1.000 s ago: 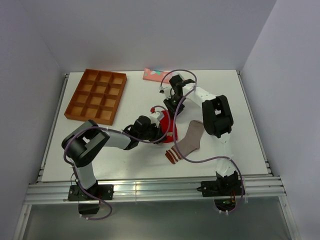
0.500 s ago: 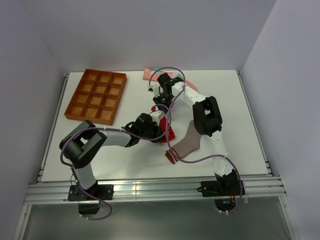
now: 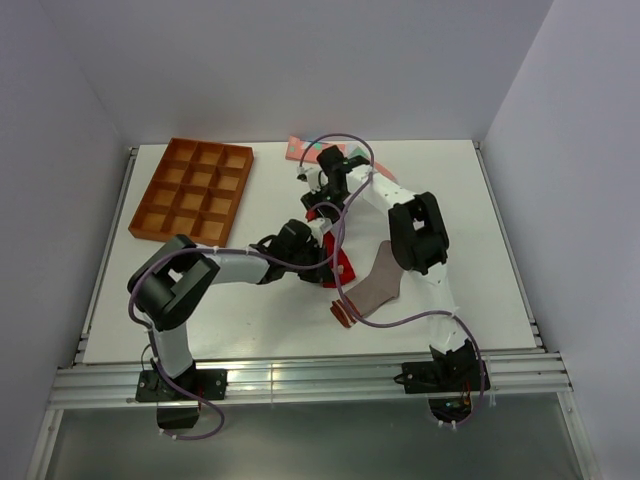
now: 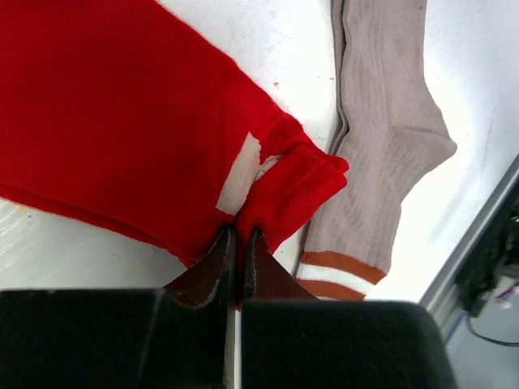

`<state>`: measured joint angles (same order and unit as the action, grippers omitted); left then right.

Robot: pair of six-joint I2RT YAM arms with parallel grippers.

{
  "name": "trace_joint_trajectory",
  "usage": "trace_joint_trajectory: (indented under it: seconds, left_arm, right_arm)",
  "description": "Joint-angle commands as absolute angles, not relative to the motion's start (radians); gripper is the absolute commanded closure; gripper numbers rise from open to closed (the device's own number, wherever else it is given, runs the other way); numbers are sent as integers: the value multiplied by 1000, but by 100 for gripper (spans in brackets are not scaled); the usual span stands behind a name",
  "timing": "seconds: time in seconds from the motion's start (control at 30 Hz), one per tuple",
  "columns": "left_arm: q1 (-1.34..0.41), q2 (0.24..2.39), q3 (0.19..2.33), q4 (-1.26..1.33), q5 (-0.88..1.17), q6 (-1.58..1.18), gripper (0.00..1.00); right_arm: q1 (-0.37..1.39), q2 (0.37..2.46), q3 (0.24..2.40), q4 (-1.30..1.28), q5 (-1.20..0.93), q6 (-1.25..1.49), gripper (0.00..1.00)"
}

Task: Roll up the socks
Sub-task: Roll the sock at the center of the board.

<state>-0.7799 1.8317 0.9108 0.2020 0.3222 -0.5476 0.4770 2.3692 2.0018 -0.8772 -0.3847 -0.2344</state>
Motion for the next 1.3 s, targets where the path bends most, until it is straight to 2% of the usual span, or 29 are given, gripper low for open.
trace_joint_trajectory:
  seconds: [0.0,0.43,0.57,0.63,0.87,1.07,1.27]
  left_arm:
    - [-766,1881,920,77,356,-603,100]
    - [-730,1908,986,-58,380,-652,100]
    - [-719,1936,1023,-101,417,-664,100]
    - [-701,1948,1058,-139,428,-652,100]
    - [-655,2011,1130,-271,514,-649,100]
    - [-637,2071,1183,-357,587,-650,99]
    - [-630,2121,1241,-434,609,-650,100]
  right_arm:
    - [454,2290,1964,-799,-364,-190,42]
    - [270,2172,1913,-723,-471,-121,38]
    - [226,2117,1882,-762,-554,-207,41]
    - [218,2054,1760,-734,-584,-257,44]
    - [216,1700,1370,-663,-676,-585,43]
    - [264,1586,1169,-664,-692,-827,46]
    - [357,1448,977,-534,-658,-908,45]
